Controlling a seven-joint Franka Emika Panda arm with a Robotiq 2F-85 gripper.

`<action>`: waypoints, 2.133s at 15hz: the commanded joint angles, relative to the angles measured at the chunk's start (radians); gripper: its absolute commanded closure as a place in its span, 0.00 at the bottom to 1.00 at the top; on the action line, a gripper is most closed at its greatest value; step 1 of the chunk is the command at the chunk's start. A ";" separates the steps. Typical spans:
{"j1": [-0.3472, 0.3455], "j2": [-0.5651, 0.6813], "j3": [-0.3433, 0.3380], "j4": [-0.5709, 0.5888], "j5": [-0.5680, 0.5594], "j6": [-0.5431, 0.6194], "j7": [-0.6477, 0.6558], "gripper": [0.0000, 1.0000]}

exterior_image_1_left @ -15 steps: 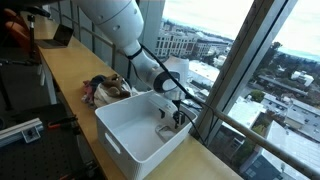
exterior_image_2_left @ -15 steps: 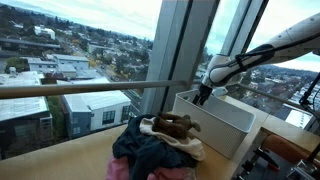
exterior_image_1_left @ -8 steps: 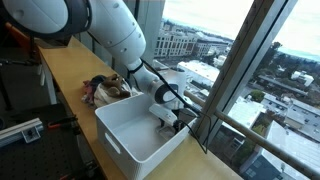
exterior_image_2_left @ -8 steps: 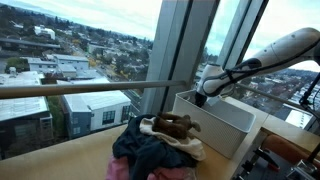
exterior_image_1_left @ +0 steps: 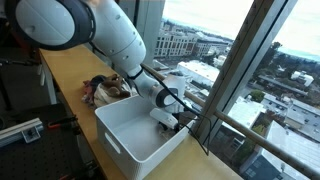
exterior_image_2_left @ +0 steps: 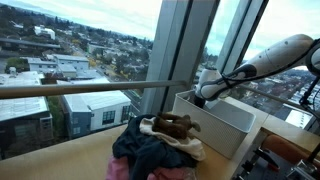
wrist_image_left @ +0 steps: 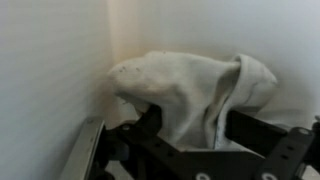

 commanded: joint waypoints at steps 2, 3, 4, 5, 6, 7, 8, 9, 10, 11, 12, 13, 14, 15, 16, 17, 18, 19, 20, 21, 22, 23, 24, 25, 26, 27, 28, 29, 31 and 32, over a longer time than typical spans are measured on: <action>0.041 0.000 0.001 -0.030 -0.004 -0.015 0.037 0.71; 0.049 -0.005 0.000 -0.041 -0.004 -0.014 0.043 0.80; 0.057 -0.014 0.000 -0.053 -0.004 -0.013 0.049 0.87; 0.063 -0.022 -0.001 -0.059 -0.005 -0.010 0.054 0.93; 0.068 -0.033 -0.002 -0.070 -0.006 -0.008 0.060 0.99; 0.074 -0.053 -0.003 -0.089 -0.006 -0.006 0.066 1.00; 0.078 -0.076 -0.004 -0.108 -0.006 -0.002 0.073 1.00; 0.083 -0.113 -0.006 -0.136 -0.006 -0.002 0.082 1.00; 0.084 -0.154 -0.002 -0.165 -0.002 -0.002 0.086 1.00; 0.086 -0.198 -0.001 -0.194 -0.001 0.003 0.093 1.00; 0.092 -0.246 -0.002 -0.222 -0.001 0.017 0.104 1.00; 0.095 -0.280 0.000 -0.239 -0.002 0.032 0.111 1.00; 0.099 -0.323 0.002 -0.260 -0.003 0.049 0.117 1.00; 0.108 -0.369 0.006 -0.287 -0.007 0.067 0.121 1.00; 0.118 -0.414 0.009 -0.311 -0.012 0.076 0.122 1.00; 0.136 -0.459 0.012 -0.340 -0.021 0.089 0.126 1.00; 0.153 -0.502 0.020 -0.366 -0.026 0.089 0.128 1.00; 0.176 -0.537 0.030 -0.389 -0.032 0.082 0.134 1.00; 0.197 -0.567 0.044 -0.411 -0.037 0.070 0.139 1.00; 0.222 -0.583 0.062 -0.425 -0.042 0.058 0.148 1.00; 0.248 -0.599 0.079 -0.443 -0.049 0.052 0.160 1.00; 0.276 -0.604 0.098 -0.451 -0.055 0.044 0.172 1.00; 0.305 -0.602 0.116 -0.460 -0.065 0.043 0.185 1.00; 0.336 -0.602 0.135 -0.469 -0.071 0.040 0.202 1.00; 0.371 -0.593 0.149 -0.474 -0.081 0.038 0.227 1.00; 0.405 -0.581 0.163 -0.476 -0.087 0.032 0.254 1.00; 0.435 -0.562 0.177 -0.474 -0.089 0.025 0.278 1.00; 0.457 -0.552 0.191 -0.469 -0.083 0.008 0.290 1.00; 0.501 -0.520 0.208 -0.457 -0.080 -0.022 0.319 1.00; 0.519 -0.502 0.211 -0.447 -0.082 -0.038 0.330 1.00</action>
